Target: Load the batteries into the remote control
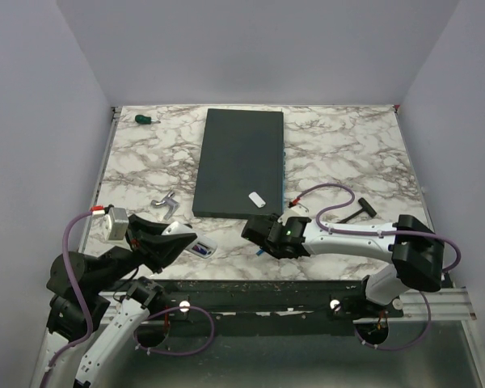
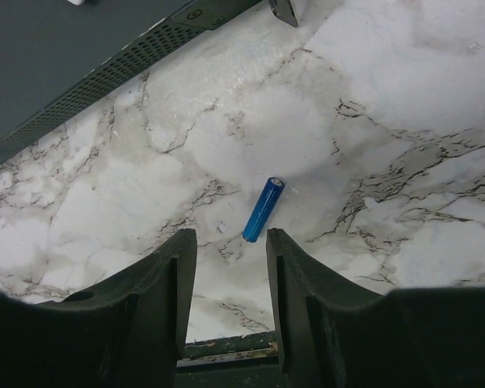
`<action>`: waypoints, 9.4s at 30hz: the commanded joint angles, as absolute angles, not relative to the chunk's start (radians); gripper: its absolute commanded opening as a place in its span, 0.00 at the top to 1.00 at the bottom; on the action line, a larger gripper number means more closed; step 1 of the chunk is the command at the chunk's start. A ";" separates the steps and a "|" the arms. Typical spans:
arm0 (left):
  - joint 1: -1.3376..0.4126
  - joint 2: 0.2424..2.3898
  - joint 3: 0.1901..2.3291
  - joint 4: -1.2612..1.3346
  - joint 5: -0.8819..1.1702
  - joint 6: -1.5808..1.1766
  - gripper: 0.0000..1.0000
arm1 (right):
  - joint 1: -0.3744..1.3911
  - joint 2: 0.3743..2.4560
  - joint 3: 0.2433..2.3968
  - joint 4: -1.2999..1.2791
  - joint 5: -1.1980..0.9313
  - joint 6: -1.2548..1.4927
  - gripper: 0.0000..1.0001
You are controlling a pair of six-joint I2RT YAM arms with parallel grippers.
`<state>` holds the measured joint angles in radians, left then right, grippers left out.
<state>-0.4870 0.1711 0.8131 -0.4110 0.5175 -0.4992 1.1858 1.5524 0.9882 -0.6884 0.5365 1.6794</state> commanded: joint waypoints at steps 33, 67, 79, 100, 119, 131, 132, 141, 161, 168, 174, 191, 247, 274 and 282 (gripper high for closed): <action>-0.492 0.136 0.831 -0.439 0.462 -0.465 1.00 | 1.190 1.756 1.098 -0.788 0.563 1.684 0.62; -0.492 0.125 0.839 -0.461 0.439 -0.453 1.00 | 1.156 1.775 1.022 -0.753 0.528 1.648 0.77; -0.492 0.144 0.828 -0.457 0.413 -0.483 1.00 | 1.156 1.680 0.973 -0.701 0.570 1.497 0.97; -0.492 0.273 0.575 -0.154 0.458 -0.870 1.00 | 1.158 0.845 0.508 0.146 0.350 0.443 0.99; -0.491 0.234 0.810 -0.470 0.144 -0.707 1.00 | 1.157 1.003 0.625 -0.104 0.234 0.393 0.49; -0.491 0.065 0.741 -0.591 0.008 -0.712 1.00 | 1.156 1.231 0.698 -0.032 -0.187 -0.189 0.37; -0.491 0.056 0.734 -0.596 0.008 -0.713 1.00 | 1.156 1.254 0.714 -0.041 -0.182 -0.225 0.37; -0.492 0.013 0.753 -0.687 -0.054 -0.647 1.00 | 1.110 1.486 0.869 -0.057 -0.301 -0.398 0.38; -0.510 -0.067 0.782 -0.744 -0.118 -0.649 1.00 | 1.039 1.860 1.166 -0.270 -0.395 -0.587 0.51; -0.548 -0.079 0.789 -0.757 -0.163 -0.651 1.00 | 1.037 1.922 1.226 -0.272 -0.407 -0.581 0.53; -0.590 -0.099 0.787 -0.764 -0.207 -0.658 1.00 | 1.038 1.953 1.267 -0.310 -0.416 -0.576 0.57; -0.699 -0.153 0.773 -0.790 -0.328 -0.683 1.00 | 1.038 1.997 1.292 -0.347 -0.419 -0.513 0.66; -0.779 -0.117 0.812 -0.783 -0.431 -0.702 1.00 | 1.038 1.763 1.125 -0.176 -0.335 -0.121 0.99; -0.782 0.250 0.604 -0.214 -0.022 -0.885 1.00 | 1.039 0.884 0.755 0.096 0.087 0.261 0.99; -0.782 0.348 0.417 0.111 0.078 -1.074 1.00 | 1.039 0.726 0.635 0.241 -0.095 0.147 0.99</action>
<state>-0.7750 0.3225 0.4877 -0.1558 -0.0128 -0.9417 1.0386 0.7704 0.6960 0.1341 0.0048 0.2119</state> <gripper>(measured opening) 0.256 0.157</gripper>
